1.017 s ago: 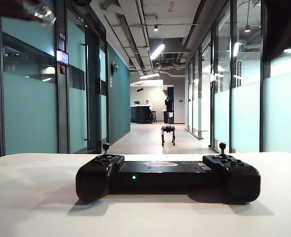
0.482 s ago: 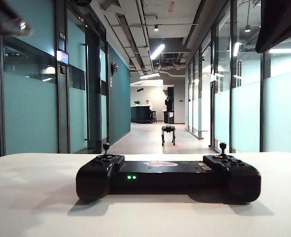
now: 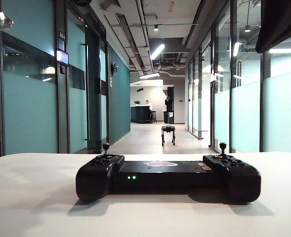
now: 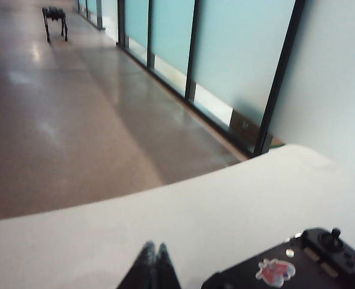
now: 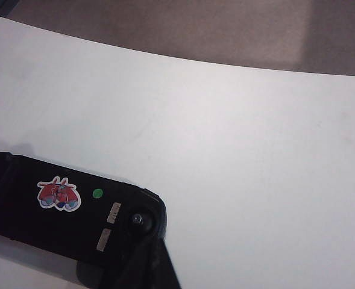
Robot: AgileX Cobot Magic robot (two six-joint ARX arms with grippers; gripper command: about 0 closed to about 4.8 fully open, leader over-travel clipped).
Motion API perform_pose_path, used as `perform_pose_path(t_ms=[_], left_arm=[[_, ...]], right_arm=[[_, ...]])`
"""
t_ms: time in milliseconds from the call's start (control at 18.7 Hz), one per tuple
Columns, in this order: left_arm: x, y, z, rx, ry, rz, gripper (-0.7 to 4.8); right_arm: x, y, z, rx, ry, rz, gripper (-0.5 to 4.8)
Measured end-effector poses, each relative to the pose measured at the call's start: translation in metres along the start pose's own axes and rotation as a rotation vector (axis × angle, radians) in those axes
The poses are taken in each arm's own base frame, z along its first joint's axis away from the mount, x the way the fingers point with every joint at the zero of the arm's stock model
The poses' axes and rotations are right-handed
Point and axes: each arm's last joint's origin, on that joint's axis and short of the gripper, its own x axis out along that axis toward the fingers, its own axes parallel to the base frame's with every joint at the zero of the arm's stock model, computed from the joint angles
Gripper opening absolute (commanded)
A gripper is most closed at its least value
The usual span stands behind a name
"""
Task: Push the left joystick on the remote control sitting on the white table forward to make the robot dog walk in a straight line until it approaches the door.
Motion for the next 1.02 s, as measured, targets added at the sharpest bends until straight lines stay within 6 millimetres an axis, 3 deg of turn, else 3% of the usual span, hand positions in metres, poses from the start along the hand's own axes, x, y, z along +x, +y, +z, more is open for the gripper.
perform_pose_path(t_ms=[268, 642, 1017], left_arm=[[0.000, 0.002, 0.004, 0.016, -0.056, 0.013, -0.05], [-0.016, 0.030, 0.009, 0.031, -0.140, 0.285, -0.05], [-0.027, 0.043, -0.030, 0.036, -0.132, 0.401, -0.05]], right_arm=[[0.000, 0.000, 0.000, 0.000, 0.000, 0.000, 0.00], [0.000, 0.000, 0.000, 0.000, 0.000, 0.000, 0.00], [0.000, 0.000, 0.000, -0.001, 0.000, 0.000, 0.00]])
